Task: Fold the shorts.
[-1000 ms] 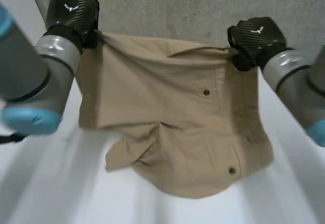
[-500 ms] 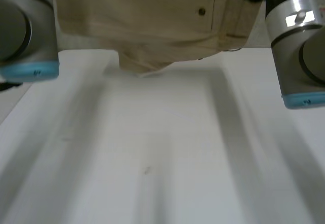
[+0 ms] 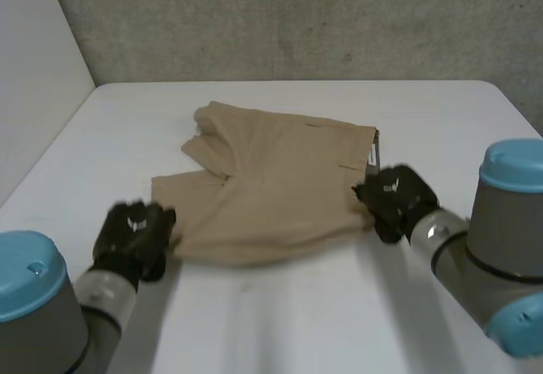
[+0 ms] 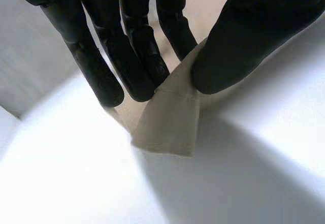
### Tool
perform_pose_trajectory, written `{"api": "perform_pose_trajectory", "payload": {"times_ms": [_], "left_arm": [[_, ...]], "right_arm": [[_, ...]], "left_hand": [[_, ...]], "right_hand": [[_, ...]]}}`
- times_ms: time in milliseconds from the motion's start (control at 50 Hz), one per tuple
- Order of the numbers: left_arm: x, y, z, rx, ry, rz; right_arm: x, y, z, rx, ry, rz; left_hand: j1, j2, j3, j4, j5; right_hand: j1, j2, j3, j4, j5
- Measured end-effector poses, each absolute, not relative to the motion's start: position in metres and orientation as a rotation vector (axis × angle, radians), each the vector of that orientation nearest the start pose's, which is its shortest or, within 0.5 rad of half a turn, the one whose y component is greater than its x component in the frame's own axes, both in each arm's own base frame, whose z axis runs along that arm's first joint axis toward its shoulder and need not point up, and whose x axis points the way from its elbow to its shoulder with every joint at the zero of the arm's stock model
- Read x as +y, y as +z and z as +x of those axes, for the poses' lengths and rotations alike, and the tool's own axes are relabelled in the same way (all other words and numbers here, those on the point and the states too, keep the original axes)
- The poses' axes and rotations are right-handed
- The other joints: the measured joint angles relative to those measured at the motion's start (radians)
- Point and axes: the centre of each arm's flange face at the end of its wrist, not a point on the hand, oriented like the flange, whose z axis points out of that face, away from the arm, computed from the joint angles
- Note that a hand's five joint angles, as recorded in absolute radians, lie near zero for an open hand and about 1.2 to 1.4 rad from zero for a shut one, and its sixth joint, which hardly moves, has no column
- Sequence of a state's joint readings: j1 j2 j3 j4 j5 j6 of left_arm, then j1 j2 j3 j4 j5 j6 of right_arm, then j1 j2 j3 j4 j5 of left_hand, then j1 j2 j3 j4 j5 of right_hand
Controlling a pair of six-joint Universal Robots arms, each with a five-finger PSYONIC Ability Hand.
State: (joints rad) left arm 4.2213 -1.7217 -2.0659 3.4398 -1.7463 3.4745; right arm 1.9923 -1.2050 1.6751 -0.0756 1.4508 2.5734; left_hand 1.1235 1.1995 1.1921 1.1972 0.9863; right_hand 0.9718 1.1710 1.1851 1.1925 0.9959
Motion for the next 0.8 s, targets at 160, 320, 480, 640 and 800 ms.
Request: {"api": "perform_pose_trajectory", "payload": {"times_ms": [160, 320, 480, 640, 800], "left_arm": [[-0.142, 0.152, -0.207, 2.523, -1.404, 0.999], [-0.116, 0.177, -0.202, 2.547, -1.374, 1.073], [-0.112, 0.190, -0.212, 2.541, -1.504, 1.154], [-0.166, 0.220, -0.226, 2.375, -1.857, 0.989], [-0.232, 0.214, -0.239, 2.275, -1.984, 0.898]], "right_arm": [[-0.205, 0.166, 0.245, 2.284, -1.546, -1.625], [-0.185, 0.177, 0.225, 2.342, -1.363, -1.757], [-0.186, 0.176, 0.218, 2.332, -1.351, -1.773], [-0.195, 0.167, 0.224, 2.298, -1.443, -1.688], [-0.195, 0.161, 0.226, 2.302, -1.429, -1.664]], "left_hand": [[0.000, 0.000, 0.000, 0.000, 0.000], [0.000, 0.000, 0.000, 0.000, 0.000], [-0.845, -0.896, -0.883, -0.896, -0.863], [-0.792, -0.869, -0.865, -0.869, -0.831], [-0.758, -0.826, -0.818, -0.824, -0.785]], "right_hand": [[0.000, 0.000, 0.000, 0.000, 0.000], [0.000, 0.000, 0.000, 0.000, 0.000], [0.000, 0.000, 0.000, 0.000, 0.000], [0.000, 0.000, 0.000, 0.000, 0.000], [0.000, 0.000, 0.000, 0.000, 0.000]]}}
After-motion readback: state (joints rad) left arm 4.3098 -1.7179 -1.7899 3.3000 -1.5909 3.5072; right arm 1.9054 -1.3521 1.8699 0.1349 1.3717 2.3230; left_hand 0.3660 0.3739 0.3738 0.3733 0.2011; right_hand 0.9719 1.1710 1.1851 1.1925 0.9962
